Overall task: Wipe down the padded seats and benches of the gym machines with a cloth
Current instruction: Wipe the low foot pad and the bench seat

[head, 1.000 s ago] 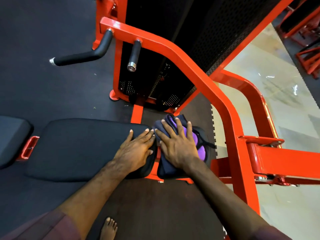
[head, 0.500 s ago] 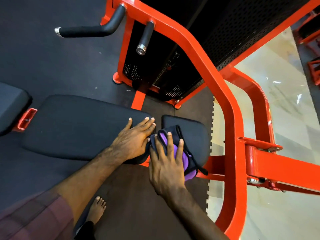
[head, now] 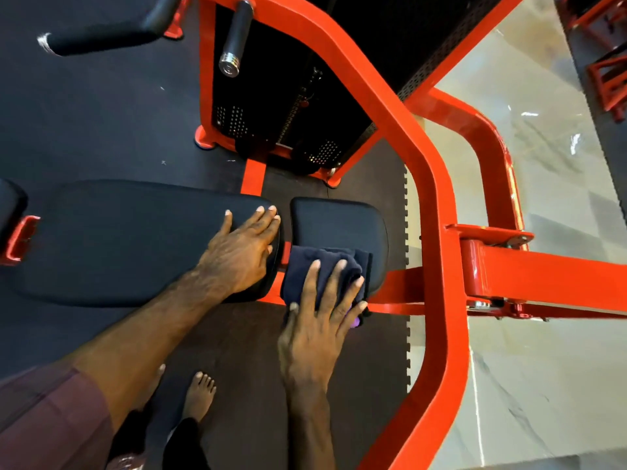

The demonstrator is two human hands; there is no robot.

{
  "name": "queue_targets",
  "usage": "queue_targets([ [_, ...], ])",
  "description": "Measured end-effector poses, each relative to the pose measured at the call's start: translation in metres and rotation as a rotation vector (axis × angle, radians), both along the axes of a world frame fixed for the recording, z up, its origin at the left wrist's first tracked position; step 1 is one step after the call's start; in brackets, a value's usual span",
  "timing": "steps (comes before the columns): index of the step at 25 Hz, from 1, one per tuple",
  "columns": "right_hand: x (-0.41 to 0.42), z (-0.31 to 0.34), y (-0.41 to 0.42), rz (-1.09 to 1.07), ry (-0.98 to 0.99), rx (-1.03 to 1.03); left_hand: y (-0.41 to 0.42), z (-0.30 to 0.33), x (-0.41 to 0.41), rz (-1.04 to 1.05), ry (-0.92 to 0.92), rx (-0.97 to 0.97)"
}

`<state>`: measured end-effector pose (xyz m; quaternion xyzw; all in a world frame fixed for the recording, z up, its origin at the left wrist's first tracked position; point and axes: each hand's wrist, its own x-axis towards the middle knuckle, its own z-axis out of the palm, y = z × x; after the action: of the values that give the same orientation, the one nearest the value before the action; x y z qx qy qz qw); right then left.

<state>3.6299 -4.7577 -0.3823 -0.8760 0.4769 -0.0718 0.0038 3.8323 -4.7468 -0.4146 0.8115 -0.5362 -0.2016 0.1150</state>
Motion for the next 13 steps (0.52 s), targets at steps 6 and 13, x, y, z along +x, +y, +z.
queue_targets([
  [6, 0.045, -0.003, 0.017, -0.341, -0.806, 0.122, 0.003, 0.006, 0.003, -0.035, -0.006, 0.027],
  [13, 0.074, -0.007, 0.028, -0.644, -1.206, 0.204, 0.004, 0.009, 0.004, -0.097, -0.049, 0.074],
])
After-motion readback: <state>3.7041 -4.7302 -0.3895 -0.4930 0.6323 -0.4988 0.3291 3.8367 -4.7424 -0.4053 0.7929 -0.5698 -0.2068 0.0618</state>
